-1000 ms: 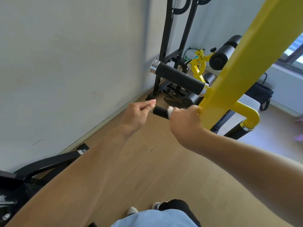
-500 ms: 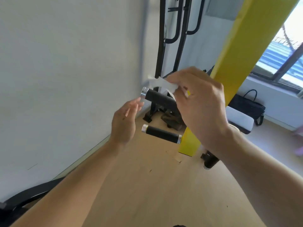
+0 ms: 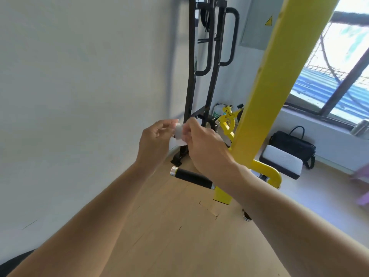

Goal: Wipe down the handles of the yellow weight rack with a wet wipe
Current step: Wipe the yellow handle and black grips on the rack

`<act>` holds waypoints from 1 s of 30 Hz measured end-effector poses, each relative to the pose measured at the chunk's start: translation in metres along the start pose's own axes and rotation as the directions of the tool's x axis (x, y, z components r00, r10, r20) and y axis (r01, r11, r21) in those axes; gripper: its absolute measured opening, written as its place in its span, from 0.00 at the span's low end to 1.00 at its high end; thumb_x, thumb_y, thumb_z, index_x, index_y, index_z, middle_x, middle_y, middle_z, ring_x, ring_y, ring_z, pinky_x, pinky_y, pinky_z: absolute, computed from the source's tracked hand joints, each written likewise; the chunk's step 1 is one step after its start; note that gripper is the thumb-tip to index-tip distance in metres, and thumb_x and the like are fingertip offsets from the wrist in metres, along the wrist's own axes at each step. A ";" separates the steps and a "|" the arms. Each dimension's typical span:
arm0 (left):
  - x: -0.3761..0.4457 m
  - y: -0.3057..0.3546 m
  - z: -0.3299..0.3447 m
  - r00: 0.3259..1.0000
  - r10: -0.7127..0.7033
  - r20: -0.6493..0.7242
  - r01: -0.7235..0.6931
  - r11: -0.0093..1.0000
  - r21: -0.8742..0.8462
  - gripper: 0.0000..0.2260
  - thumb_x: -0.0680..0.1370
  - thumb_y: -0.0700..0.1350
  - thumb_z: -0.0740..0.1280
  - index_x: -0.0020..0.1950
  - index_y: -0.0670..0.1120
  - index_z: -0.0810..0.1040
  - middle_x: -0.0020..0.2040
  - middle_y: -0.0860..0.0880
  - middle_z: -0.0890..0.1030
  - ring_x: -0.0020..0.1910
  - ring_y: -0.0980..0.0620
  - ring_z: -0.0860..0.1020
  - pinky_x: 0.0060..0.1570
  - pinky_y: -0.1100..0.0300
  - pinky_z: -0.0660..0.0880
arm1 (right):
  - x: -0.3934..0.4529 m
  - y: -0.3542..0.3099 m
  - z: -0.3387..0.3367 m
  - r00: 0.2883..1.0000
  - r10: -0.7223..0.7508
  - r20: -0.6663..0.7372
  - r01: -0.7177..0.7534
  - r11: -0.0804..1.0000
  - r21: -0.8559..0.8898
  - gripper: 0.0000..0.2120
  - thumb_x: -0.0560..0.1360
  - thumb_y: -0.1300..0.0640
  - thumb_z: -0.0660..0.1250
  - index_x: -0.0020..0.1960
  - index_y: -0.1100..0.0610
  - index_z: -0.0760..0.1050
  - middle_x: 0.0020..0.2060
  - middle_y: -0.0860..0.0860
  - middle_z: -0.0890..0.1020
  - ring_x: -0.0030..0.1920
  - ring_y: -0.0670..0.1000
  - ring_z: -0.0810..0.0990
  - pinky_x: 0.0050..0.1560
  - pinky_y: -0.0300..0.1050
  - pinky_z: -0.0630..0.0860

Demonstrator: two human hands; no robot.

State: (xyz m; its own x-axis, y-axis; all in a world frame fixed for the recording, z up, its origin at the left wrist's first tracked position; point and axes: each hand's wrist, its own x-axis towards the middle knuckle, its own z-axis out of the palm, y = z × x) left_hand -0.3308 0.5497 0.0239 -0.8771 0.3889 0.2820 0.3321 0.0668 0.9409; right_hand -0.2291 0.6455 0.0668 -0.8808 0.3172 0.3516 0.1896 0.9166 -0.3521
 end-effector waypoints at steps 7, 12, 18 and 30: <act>0.001 -0.002 0.000 0.998 0.030 -0.048 -0.031 0.999 -0.027 0.11 0.81 0.44 0.67 0.60 0.45 0.84 0.55 0.53 0.86 0.49 0.71 0.80 0.49 0.81 0.70 | 0.000 0.008 -0.003 0.992 0.101 0.081 -0.061 0.918 -0.391 0.11 0.80 0.58 0.65 0.61 0.58 0.72 0.47 0.52 0.80 0.44 0.53 0.81 0.41 0.46 0.77; 0.001 -0.006 0.001 0.999 0.038 -0.039 -0.039 0.999 -0.032 0.12 0.81 0.46 0.67 0.62 0.46 0.84 0.56 0.54 0.85 0.49 0.72 0.80 0.47 0.80 0.71 | 0.007 0.000 0.003 0.999 0.027 0.046 -0.006 0.911 -0.412 0.12 0.81 0.54 0.66 0.62 0.58 0.73 0.51 0.53 0.82 0.47 0.52 0.83 0.40 0.43 0.73; 0.004 -0.010 -0.003 0.994 0.076 -0.076 -0.073 0.996 0.043 0.11 0.80 0.49 0.68 0.58 0.49 0.86 0.49 0.55 0.87 0.42 0.67 0.81 0.42 0.75 0.72 | 0.001 0.001 0.002 0.998 0.016 0.067 0.020 0.862 -0.507 0.13 0.82 0.55 0.61 0.65 0.57 0.67 0.48 0.52 0.79 0.42 0.52 0.78 0.38 0.46 0.73; 0.005 -0.013 -0.003 0.990 0.095 -0.103 -0.091 0.995 0.041 0.10 0.80 0.51 0.68 0.56 0.51 0.86 0.37 0.54 0.86 0.29 0.60 0.74 0.30 0.61 0.71 | 0.011 0.000 0.017 0.998 -0.026 0.059 0.051 0.886 -0.460 0.16 0.82 0.50 0.59 0.64 0.59 0.67 0.53 0.54 0.81 0.51 0.55 0.81 0.49 0.49 0.74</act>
State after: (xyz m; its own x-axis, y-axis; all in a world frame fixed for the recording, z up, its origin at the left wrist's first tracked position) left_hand -0.3406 0.5479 0.0133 -0.8726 0.2967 0.3881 0.4247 0.0683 0.9027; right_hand -0.2457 0.6449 0.0558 -0.9096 0.2782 0.3086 0.3232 0.9405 0.1047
